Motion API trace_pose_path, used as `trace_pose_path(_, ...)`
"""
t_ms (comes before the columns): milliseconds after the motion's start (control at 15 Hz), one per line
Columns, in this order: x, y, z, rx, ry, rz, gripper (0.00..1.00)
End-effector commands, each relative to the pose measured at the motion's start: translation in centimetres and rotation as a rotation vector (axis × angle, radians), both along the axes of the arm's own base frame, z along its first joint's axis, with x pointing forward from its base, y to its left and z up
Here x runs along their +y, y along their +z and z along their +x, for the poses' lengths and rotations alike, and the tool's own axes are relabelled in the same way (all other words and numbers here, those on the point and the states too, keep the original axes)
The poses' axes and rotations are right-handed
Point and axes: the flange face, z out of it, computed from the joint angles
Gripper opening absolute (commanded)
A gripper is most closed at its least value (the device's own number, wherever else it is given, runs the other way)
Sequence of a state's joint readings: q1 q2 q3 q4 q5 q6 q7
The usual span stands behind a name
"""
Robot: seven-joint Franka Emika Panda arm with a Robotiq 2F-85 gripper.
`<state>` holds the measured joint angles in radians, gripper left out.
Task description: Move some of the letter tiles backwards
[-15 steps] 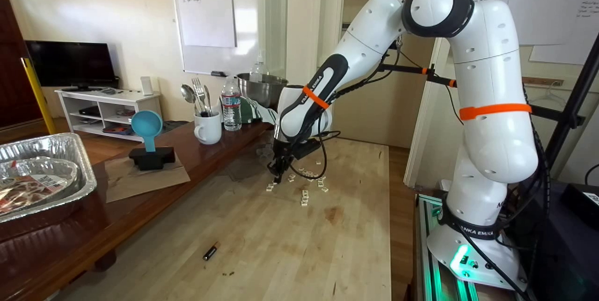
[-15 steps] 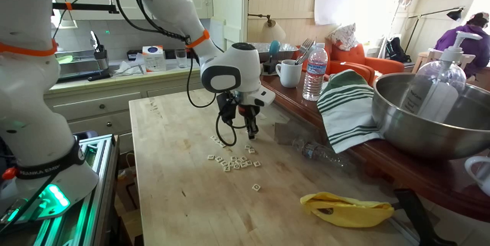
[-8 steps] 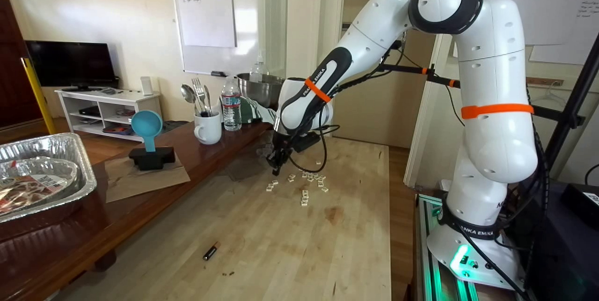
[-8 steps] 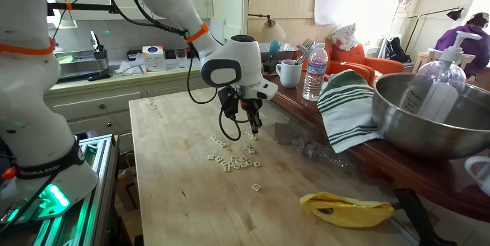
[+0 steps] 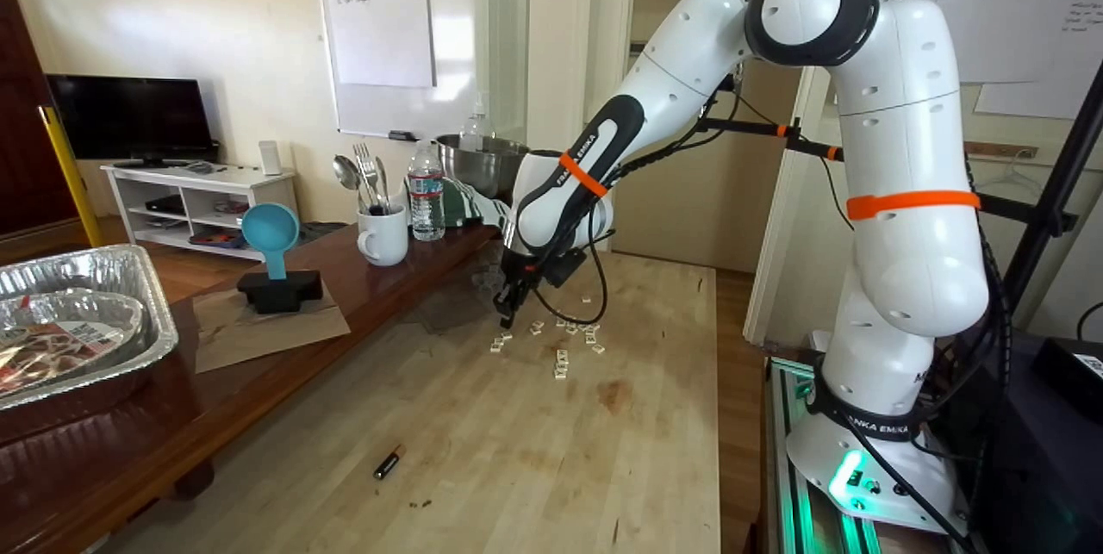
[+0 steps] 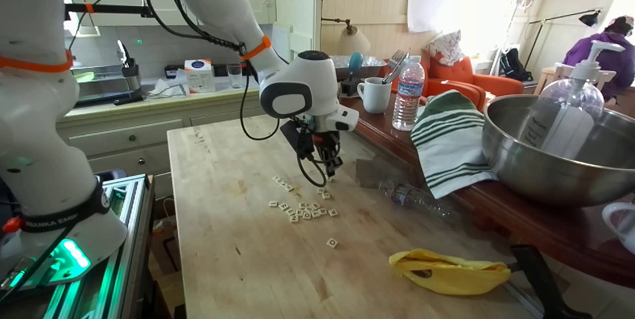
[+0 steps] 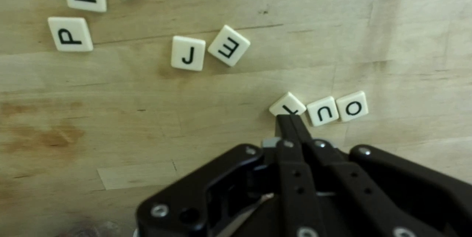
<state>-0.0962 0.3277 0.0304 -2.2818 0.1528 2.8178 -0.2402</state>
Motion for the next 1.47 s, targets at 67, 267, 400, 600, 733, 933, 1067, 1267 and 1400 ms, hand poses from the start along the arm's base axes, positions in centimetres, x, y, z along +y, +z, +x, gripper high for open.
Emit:
trace_pose_path(67, -0.1, -1.5, 0.1, -0.037, 0.063, -0.027, 0.00)
trace_pose_path(267, -0.1, -2.2, 0.0, -0.038, 0.090, -0.034, 0.00)
trace_pose_path(400, -0.1, -2.3, 0.0, -0.034, 0.105, -0.038, 0.00)
trace_pose_path(600, 0.1, -2.3, 0.0, -0.034, 0.092, -0.031, 0.00)
trace_pose_path(733, 0.1, -2.2, 0.1, -0.032, 0.075, -0.024, 0.00)
trace_pose_path(933, 0.1, -2.2, 0.1, -0.033, 0.049, -0.019, 0.00)
trace_pose_path(1067, 0.1, -2.1, 0.1, -0.037, 0.032, -0.013, 0.00)
trace_pose_path(1267, 0.2, -2.0, 0.0, -0.037, 0.008, -0.001, 0.00)
trace_pose_path(1400, 0.2, -1.8, 0.0, -0.035, -0.008, 0.005, 0.00)
